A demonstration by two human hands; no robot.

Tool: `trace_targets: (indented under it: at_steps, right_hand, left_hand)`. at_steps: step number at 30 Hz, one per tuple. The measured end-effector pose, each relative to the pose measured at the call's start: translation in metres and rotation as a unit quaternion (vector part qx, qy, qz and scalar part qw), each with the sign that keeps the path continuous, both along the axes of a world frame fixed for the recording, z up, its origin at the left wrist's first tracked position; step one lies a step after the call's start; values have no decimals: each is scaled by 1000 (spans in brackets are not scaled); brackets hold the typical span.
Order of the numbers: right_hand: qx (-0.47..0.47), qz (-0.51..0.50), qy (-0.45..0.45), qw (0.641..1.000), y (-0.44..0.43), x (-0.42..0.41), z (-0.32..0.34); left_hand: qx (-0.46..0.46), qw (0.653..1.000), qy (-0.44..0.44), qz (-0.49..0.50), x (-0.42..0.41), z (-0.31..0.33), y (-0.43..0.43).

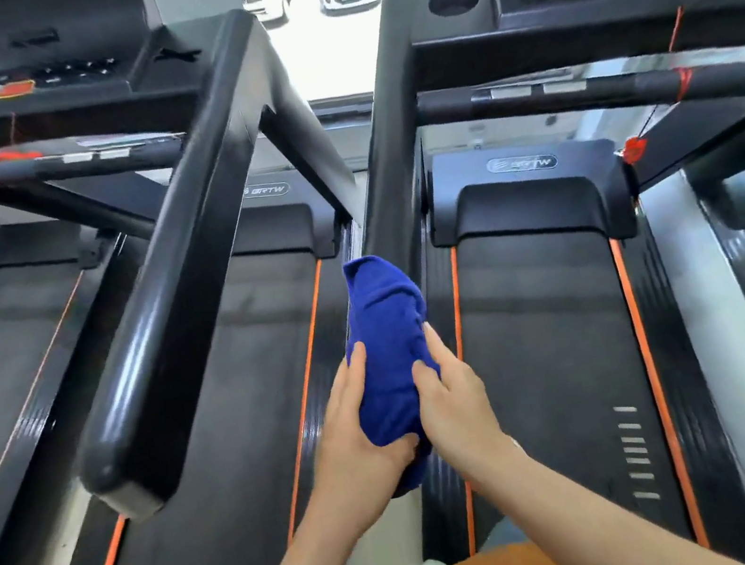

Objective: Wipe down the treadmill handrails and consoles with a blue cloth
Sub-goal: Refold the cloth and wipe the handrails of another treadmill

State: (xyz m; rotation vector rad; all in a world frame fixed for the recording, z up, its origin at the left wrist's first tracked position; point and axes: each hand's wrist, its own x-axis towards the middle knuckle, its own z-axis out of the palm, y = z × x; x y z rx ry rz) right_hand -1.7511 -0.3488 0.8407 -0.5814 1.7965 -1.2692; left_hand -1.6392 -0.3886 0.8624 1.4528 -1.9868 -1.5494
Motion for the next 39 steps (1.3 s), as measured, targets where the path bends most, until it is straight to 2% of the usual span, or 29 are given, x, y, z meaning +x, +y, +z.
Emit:
trace_targets:
  at_steps: [4, 6, 8, 11, 14, 16, 18, 22, 25, 27, 29, 31, 33, 34, 36, 37, 38, 39]
  right_hand:
    - [-99, -123, -66, 985, 20, -25, 49]
    - [-152, -179, -41, 971, 21, -47, 76]
    - [-181, -196, 22, 963, 20, -60, 93]
    - [-194, -135, 112, 965, 14, -50, 89]
    - [-110, 23, 205, 972, -1, -14, 41]
    - [-46, 91, 294, 950, -14, 10, 1]
    - [-23, 87, 304, 948, -24, 17, -16]
    - [-93, 19, 200, 975, -60, -17, -21]
    - [-97, -42, 27, 994, -125, -79, -30]
    - [-86, -61, -95, 990, -166, -121, -51]
    - [-10, -64, -222, 973, -184, -145, -74]
    - [17, -37, -290, 956, -177, -143, -87]
    - [-23, -25, -261, 965, -160, -130, -79]
    - [-56, -21, -182, 981, -152, -123, -72]
    - [-122, 2, -58, 991, -142, -110, -55]
    - [-130, 35, 37, 990, -141, -110, -48]
    - [-126, 35, 82, 988, -147, -114, -49]
    - [-120, 31, 62, 990, -159, -127, -45]
  left_hand:
    - [45, 989, 112, 82, -13, 40, 4]
    - [101, 975, 184, 67, -28, 62, 1]
    - [104, 972, 206, 50, -37, 75, -9]
    - [47, 984, 152, 86, -38, 70, -35]
    - [-10, 984, 81, 160, -35, 45, -64]
    - [0, 985, 62, 162, -39, 29, -77]
    - [33, 989, 53, 134, -53, 19, -83]
    - [33, 996, 14, 77, -87, 4, -100]
    - [14, 999, -9, 29, -109, -2, -119]
    - [-19, 998, -63, 22, -129, -1, -128]
    - [-74, 985, -152, 39, -147, 2, -134]
    - [-120, 970, -210, 27, -155, 3, -135]
    - [-143, 962, -231, 22, -156, 1, -136]
    - [-148, 961, -234, 27, -155, 0, -137]
    - [-149, 961, -229, 35, -155, -5, -140]
    - [-136, 964, -228, 35, -155, -4, -140]
    - [-122, 967, -219, 36, -155, -1, -140]
    - [-111, 970, -212, 34, -156, 1, -141]
